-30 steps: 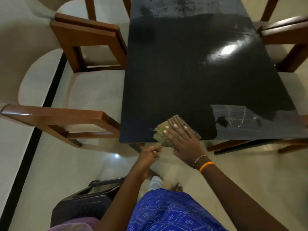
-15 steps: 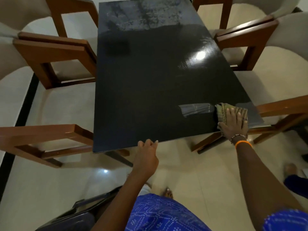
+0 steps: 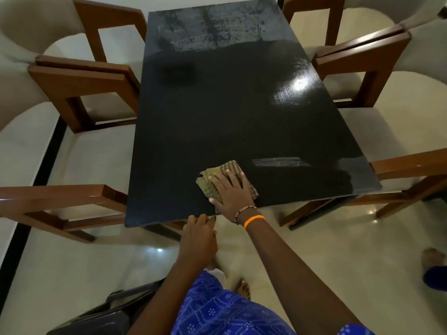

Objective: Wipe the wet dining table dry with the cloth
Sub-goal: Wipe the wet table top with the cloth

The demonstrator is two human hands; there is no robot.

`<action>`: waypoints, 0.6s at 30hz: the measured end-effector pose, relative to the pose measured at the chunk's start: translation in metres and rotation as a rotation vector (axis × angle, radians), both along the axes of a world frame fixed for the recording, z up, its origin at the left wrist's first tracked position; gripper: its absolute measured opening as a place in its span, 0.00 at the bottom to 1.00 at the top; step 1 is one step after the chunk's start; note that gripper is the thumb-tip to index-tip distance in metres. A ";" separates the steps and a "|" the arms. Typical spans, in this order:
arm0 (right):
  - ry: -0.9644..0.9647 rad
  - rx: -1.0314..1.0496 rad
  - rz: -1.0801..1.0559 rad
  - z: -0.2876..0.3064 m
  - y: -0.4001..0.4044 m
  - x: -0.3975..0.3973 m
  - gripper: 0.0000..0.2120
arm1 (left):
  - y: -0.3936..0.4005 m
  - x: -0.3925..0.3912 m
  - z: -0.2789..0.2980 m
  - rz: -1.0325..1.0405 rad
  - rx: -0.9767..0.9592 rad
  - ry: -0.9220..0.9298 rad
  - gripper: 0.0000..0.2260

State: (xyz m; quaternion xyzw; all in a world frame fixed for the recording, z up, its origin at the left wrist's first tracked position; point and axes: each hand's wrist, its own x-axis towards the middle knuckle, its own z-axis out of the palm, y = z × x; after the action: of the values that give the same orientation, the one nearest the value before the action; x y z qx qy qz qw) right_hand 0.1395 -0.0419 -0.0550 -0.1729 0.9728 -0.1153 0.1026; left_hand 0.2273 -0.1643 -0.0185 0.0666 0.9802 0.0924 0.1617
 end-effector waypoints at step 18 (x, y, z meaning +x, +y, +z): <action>0.031 0.011 -0.899 -0.006 0.219 -0.056 0.29 | 0.064 -0.077 -0.004 -0.204 0.213 0.035 0.18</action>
State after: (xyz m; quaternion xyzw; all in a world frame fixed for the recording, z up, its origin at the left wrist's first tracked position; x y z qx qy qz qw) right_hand 0.0833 0.1775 -0.0608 0.2658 0.9533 -0.1407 0.0285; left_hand 0.1505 -0.1002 -0.0225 0.1842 0.9557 0.1776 0.1454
